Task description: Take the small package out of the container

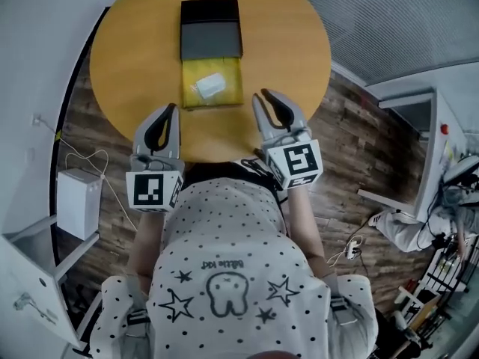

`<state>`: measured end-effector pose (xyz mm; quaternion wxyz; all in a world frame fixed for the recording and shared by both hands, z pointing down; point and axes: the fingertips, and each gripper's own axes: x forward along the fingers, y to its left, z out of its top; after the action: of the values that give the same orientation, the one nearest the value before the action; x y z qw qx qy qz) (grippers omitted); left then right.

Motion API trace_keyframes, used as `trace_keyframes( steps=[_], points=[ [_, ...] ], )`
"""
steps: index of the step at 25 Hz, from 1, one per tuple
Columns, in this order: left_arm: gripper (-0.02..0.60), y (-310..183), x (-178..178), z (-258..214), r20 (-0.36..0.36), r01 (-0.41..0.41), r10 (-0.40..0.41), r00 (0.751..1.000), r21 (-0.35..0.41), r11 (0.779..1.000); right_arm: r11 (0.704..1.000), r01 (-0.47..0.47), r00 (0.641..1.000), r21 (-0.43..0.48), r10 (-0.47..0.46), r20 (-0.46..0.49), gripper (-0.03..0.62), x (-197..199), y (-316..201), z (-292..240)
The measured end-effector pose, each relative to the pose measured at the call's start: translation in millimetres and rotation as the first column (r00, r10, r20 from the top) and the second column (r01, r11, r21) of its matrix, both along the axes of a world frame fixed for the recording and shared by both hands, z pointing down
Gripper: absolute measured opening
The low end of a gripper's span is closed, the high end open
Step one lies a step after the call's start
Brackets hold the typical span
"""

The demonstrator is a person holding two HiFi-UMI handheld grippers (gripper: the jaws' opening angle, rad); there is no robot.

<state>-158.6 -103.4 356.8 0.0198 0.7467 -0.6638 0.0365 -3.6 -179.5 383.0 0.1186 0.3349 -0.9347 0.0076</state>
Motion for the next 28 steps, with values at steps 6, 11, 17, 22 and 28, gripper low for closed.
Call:
trace_keyframes(
  steps=[6, 11, 17, 22, 28],
  points=[
    [0.006, 3.1, -7.6, 1.5, 0.004, 0.030, -0.030, 1.000, -0.014, 0.999, 0.991, 0.131, 0.984, -0.019, -0.132, -0.123, 0.098, -26.2, -16.7, 30.3],
    [0.006, -6.9, -18.6, 6.9, 0.003, 0.050, -0.050, 0.999, -0.022, 0.999, 0.973, 0.225, 0.944, -0.048, -0.230, -0.238, 0.101, -52.7, -32.9, 68.4],
    [0.006, -15.3, -22.0, 0.7, 0.002, 0.069, -0.069, 0.998, -0.029, 0.997, 0.937, 0.343, 0.845, -0.071, -0.341, -0.412, 0.107, -71.1, -35.5, 103.3],
    [0.006, -28.4, -33.0, 8.5, -0.006, 0.078, -0.078, 0.997, -0.040, 0.996, 0.898, 0.416, 0.759, -0.141, -0.428, -0.490, 0.115, -89.6, -41.9, 141.6],
    [0.006, -39.8, -39.8, 19.0, -0.007, 0.082, -0.082, 0.997, -0.069, 0.994, 0.843, 0.484, 0.644, -0.233, -0.524, -0.558, 0.124, -100.0, -45.0, 183.6]
  ],
)
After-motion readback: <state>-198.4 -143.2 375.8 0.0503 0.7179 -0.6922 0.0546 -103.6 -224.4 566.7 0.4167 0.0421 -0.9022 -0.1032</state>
